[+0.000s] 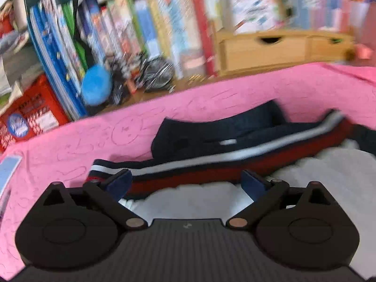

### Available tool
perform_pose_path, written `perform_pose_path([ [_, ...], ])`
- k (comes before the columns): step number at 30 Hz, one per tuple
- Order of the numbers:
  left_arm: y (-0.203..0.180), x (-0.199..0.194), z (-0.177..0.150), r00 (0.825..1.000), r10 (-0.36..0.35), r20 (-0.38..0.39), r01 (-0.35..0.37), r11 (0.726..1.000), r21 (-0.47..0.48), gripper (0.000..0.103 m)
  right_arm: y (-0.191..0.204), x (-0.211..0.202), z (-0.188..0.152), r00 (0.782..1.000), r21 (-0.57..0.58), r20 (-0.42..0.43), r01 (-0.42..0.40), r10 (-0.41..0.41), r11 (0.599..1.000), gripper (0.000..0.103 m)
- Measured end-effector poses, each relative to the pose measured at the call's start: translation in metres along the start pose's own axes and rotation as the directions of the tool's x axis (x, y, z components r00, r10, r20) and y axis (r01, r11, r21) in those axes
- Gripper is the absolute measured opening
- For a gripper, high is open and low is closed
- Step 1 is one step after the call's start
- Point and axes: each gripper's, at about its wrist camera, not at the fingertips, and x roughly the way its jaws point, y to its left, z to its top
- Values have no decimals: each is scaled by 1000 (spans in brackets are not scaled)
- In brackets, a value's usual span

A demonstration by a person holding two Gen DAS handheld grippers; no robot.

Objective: Fold clothes

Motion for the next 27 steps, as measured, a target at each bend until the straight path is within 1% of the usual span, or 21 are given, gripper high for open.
perform_pose_path([
  [1, -1, -17, -3, 999, -18, 28, 17, 1000, 20, 101, -1, 0, 0, 1000, 1, 1, -1, 1, 1000, 103],
  [3, -1, -45, -13, 998, -16, 56, 14, 999, 43, 103, -2, -1, -1, 1000, 8, 11, -7, 7, 1000, 103],
  [5, -5, -70, -33, 997, -27, 75, 23, 999, 48, 103, -8, -5, -3, 999, 31, 32, -27, 26, 999, 103],
  [6, -7, -79, -45, 996, -46, 74, 43, 998, 42, 103, -12, -9, -5, 999, 60, 46, -25, 23, 998, 103],
  [8, -11, -98, -69, 994, -86, 71, 84, 996, 30, 103, -23, -19, -10, 998, 118, 69, 1, -9, 993, 103],
  [10, -19, -107, -87, 993, -96, 71, 94, 995, 37, 103, -37, -35, -17, 994, 188, 92, 34, -52, 982, 103],
  [13, -30, -120, -112, 991, -111, 72, 108, 993, 46, 103, -61, -53, -25, 989, 302, 103, 67, -102, 951, 103],
  [16, -37, -111, -125, 991, -123, 44, 122, 992, 30, 103, -87, -60, -29, 985, 421, 80, 103, -150, 901, 103],
  [20, -34, -109, -134, 990, -125, 73, 125, 992, 6, 103, -111, -60, -27, 987, 522, 69, 86, -142, 849, 103],
  [25, -33, -109, -141, 987, -130, 98, 132, 991, -20, 103, -127, -45, -19, 986, 584, 75, 76, -146, 808, 103],
  [27, -32, -109, -142, 986, -133, 102, 138, 990, -35, 103, -132, -34, -11, 985, 587, 81, 78, -154, 806, 103],
])
